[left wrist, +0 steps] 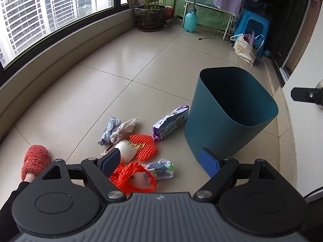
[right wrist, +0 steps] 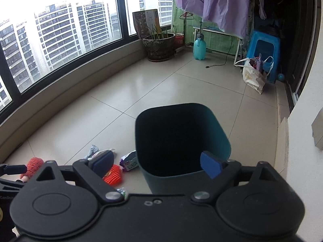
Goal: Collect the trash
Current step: 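Grasp the red plastic bag with the left tool while the right tool holds the bin rim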
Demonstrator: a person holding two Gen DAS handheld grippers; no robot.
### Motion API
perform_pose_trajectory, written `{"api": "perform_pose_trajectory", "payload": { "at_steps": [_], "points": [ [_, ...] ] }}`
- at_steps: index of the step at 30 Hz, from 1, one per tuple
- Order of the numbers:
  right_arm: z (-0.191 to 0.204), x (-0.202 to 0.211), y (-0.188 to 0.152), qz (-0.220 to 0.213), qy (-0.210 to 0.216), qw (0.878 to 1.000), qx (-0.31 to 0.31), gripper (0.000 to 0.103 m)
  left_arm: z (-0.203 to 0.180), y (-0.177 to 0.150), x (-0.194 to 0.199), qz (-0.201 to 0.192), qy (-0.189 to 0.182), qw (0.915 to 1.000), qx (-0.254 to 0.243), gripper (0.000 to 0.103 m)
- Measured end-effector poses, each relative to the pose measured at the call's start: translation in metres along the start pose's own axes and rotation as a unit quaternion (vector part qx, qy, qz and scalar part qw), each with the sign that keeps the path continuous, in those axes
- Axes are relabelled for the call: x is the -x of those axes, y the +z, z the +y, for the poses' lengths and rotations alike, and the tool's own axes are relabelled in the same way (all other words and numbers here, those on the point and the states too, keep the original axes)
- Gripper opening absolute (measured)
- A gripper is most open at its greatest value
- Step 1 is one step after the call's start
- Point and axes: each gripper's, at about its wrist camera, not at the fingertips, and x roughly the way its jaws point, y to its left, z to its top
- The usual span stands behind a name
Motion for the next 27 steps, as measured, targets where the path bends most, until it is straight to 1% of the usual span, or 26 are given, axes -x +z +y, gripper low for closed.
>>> {"api": "perform_pose_trajectory", "payload": {
  "at_steps": [3,7,9,11,12,13,15,17,18,19,20,23,24,25,26,27],
  "points": [
    [-0.029,-0.018,0.018,0.021,0.000,1.000,-0.014,0.092,0.003,0.004,-0.013,0.004,0.003,0.9999,0.009,0.086],
    [-0.061,-0.061,0.030,0.045,-0.022,0.999,-0.009,0.091,0.005,0.009,-0.037,0.016,0.003,0.9997,0.016,0.086],
    [-0.075,-0.086,0.032,0.063,-0.029,0.998,-0.014,0.084,0.007,0.009,-0.051,0.025,0.007,0.9995,0.020,0.086],
    [-0.089,-0.110,0.032,0.076,-0.046,0.996,-0.023,0.080,0.010,0.007,-0.066,0.036,0.011,0.9990,0.021,0.086],
    [-0.095,-0.121,0.032,0.085,-0.051,0.995,-0.024,0.074,0.013,0.006,-0.075,0.046,0.015,0.9986,0.023,0.086],
    [-0.101,-0.135,0.031,0.090,-0.060,0.994,-0.024,0.071,0.014,0.005,-0.083,0.055,0.015,0.9981,0.023,0.086],
    [-0.110,-0.157,0.027,0.107,-0.072,0.991,-0.021,0.069,0.018,0.002,-0.101,0.072,0.025,0.9968,0.024,0.086],
    [-0.118,-0.177,0.023,0.127,-0.071,0.989,-0.025,0.065,0.024,-0.005,-0.120,0.092,0.025,0.9951,0.025,0.086],
    [-0.122,-0.188,0.021,0.141,-0.069,0.987,-0.026,0.063,0.026,-0.008,-0.129,0.101,0.031,0.9940,0.026,0.086],
    [-0.123,-0.196,0.018,0.145,-0.068,0.987,-0.026,0.061,0.029,-0.013,-0.141,0.110,0.038,0.9929,0.023,0.086],
    [-0.124,-0.201,0.016,0.147,-0.068,0.986,-0.027,0.056,0.031,-0.016,-0.151,0.117,0.042,0.9921,0.017,0.086],
    [-0.125,-0.215,0.010,0.163,-0.070,0.984,-0.029,0.052,0.041,-0.026,-0.178,0.143,0.053,0.9882,0.013,0.086],
    [-0.125,-0.218,0.008,0.167,-0.067,0.983,-0.031,0.046,0.045,-0.028,-0.186,0.149,0.055,0.9872,0.012,0.086],
    [-0.126,-0.220,0.005,0.173,-0.062,0.982,-0.035,0.042,0.050,-0.030,-0.194,0.157,0.064,0.9855,0.012,0.086],
    [-0.125,-0.221,0.004,0.178,-0.061,0.981,-0.037,0.033,0.055,-0.033,-0.201,0.163,0.068,0.9842,0.012,0.086],
    [-0.125,-0.223,0.002,0.184,-0.060,0.980,-0.039,0.027,0.059,-0.035,-0.207,0.171,0.066,0.9830,0.014,0.086]
  ]
}}
